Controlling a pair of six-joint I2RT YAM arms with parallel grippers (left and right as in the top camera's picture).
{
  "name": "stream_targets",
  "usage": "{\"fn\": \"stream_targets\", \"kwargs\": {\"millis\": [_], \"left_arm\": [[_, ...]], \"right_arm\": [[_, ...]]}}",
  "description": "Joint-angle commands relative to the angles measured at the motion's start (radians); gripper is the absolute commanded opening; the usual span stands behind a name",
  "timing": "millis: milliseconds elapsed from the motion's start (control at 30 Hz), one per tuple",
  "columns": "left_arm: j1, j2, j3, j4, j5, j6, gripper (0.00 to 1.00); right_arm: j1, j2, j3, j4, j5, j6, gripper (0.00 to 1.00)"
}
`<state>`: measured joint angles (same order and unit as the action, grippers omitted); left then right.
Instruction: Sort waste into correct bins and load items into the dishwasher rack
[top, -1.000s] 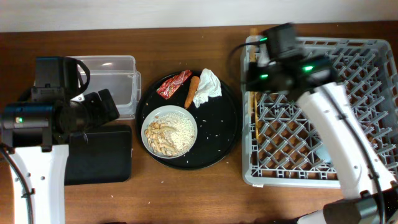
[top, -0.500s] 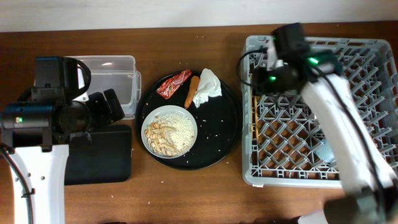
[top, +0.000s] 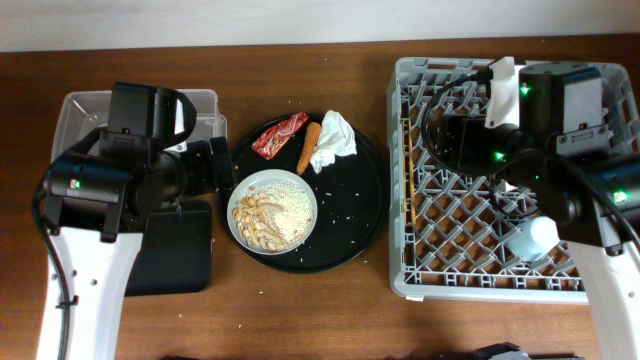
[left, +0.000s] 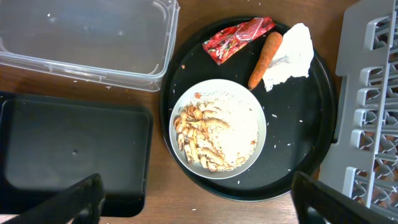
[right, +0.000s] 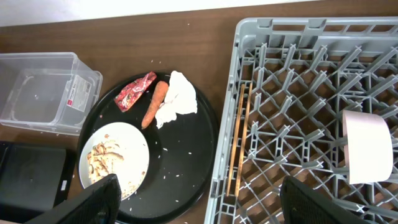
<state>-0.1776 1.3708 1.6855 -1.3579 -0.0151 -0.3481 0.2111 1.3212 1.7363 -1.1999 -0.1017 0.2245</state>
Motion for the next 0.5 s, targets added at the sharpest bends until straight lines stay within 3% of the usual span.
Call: {"fn": "stream_targets", "kwargs": {"millis": [0, 100, 133, 367, 467], "left_arm": [[-0.003, 0.002, -0.002, 0.003, -0.007, 0.005, 0.99], [-0.003, 0.002, -0.002, 0.003, -0.007, 0.005, 0.99], [-0.003, 0.002, -0.002, 0.003, -0.007, 0.004, 0.99], [-0.003, 0.002, -0.002, 0.003, -0.007, 0.005, 0.99], [-0.003, 0.002, -0.002, 0.003, -0.007, 0.005, 0.99]], "right_arm": [[0.005, -0.078, 0.003, 0.003, 0.008, -0.035, 0.82], [0.005, -0.202, 0.003, -0.005, -0.024, -0.037, 0.87], [0.005, -0.240, 0.003, -0.006, -0.026, -0.036, 0.98], [0.005, -0.331, 0.003, -0.035, -0.025, -0.037, 0.98], [0.005, -0.338, 0.003, -0.170, 0.042, -0.056, 0.98]]}}
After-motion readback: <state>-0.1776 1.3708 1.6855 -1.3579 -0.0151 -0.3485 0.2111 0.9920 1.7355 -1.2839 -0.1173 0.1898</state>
